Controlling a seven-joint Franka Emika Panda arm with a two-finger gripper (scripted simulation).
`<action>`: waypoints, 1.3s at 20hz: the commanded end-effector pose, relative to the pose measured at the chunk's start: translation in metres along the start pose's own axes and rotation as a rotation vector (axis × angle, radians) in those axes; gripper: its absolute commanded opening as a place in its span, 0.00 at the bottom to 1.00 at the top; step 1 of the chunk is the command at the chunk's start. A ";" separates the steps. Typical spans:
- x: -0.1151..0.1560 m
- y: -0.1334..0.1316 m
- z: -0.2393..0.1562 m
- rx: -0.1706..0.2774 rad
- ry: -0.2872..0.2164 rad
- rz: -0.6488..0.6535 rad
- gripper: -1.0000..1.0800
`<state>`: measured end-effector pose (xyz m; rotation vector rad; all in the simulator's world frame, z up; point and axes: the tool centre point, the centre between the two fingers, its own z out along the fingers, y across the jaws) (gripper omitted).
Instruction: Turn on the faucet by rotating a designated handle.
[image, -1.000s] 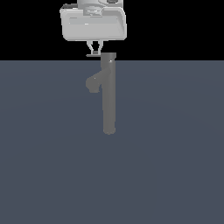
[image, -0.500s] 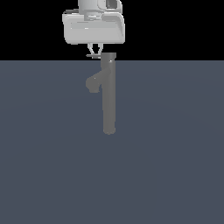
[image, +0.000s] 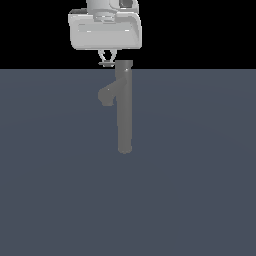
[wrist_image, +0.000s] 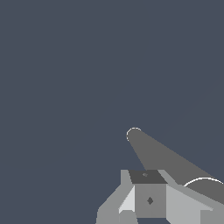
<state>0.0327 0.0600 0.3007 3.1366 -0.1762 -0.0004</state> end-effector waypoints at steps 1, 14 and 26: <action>-0.008 -0.002 0.000 0.000 0.000 0.000 0.00; -0.034 -0.001 0.000 0.001 0.008 0.007 0.00; -0.073 0.012 0.000 0.000 0.001 0.000 0.00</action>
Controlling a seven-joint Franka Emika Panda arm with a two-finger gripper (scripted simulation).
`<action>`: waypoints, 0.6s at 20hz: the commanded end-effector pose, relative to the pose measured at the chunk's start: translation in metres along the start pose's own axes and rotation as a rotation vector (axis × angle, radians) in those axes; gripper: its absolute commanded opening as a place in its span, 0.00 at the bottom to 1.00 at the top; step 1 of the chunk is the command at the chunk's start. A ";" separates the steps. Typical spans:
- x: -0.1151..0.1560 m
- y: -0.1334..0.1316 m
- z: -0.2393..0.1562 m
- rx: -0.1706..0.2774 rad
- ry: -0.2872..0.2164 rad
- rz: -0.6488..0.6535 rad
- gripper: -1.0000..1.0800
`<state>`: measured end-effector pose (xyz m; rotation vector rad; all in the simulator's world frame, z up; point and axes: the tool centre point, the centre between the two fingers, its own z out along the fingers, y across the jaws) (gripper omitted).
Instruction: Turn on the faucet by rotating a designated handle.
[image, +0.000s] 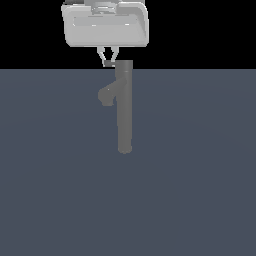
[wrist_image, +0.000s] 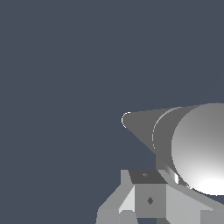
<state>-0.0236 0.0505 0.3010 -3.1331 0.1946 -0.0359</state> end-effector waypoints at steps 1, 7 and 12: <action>-0.021 -0.002 -0.001 -0.003 -0.022 -0.012 0.00; -0.019 0.015 0.000 -0.002 -0.014 -0.008 0.00; -0.029 0.035 0.000 -0.003 -0.020 -0.011 0.00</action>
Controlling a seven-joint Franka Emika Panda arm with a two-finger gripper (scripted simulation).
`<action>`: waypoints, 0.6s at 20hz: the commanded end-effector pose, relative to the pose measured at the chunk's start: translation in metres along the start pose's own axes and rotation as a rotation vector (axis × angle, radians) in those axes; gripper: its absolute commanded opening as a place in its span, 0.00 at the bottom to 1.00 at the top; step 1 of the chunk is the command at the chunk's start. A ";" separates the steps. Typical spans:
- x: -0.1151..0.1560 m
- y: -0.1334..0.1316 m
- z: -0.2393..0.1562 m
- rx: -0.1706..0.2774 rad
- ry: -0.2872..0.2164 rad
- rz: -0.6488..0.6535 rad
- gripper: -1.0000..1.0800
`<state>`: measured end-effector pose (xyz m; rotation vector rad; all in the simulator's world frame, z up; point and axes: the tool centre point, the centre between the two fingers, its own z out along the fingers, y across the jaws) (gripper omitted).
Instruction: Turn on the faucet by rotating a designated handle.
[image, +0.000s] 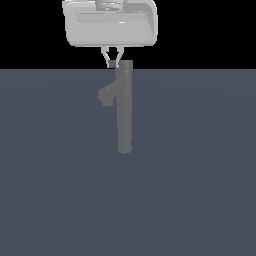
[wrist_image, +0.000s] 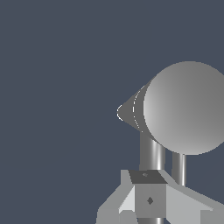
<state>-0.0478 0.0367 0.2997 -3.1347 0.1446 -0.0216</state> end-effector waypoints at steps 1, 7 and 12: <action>-0.010 0.023 -0.001 -0.004 -0.012 0.020 0.00; -0.001 0.026 -0.001 -0.002 -0.007 -0.002 0.00; 0.008 0.059 -0.001 -0.004 -0.012 0.014 0.00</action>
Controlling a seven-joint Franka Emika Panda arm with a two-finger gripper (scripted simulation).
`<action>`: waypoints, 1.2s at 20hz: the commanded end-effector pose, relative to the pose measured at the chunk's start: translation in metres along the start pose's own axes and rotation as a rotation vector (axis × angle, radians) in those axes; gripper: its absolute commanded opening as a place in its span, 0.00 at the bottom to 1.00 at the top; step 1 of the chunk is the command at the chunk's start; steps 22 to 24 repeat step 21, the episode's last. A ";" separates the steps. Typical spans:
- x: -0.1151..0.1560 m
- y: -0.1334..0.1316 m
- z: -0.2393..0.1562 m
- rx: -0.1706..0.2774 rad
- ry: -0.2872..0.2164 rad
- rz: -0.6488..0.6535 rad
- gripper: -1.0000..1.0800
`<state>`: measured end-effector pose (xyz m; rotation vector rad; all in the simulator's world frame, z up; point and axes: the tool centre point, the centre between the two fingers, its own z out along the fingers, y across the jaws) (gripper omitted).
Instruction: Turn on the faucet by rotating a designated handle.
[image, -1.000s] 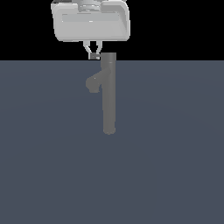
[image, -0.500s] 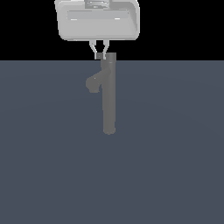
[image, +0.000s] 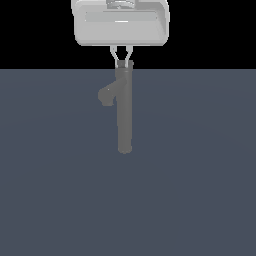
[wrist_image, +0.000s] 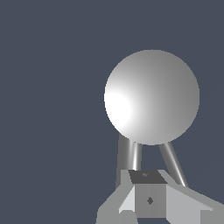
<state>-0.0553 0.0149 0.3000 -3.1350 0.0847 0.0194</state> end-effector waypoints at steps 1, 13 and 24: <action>0.014 0.044 -0.001 -0.005 0.013 0.055 0.00; 0.037 0.039 -0.001 -0.003 0.006 0.034 0.00; 0.059 0.060 -0.002 -0.005 0.012 0.055 0.00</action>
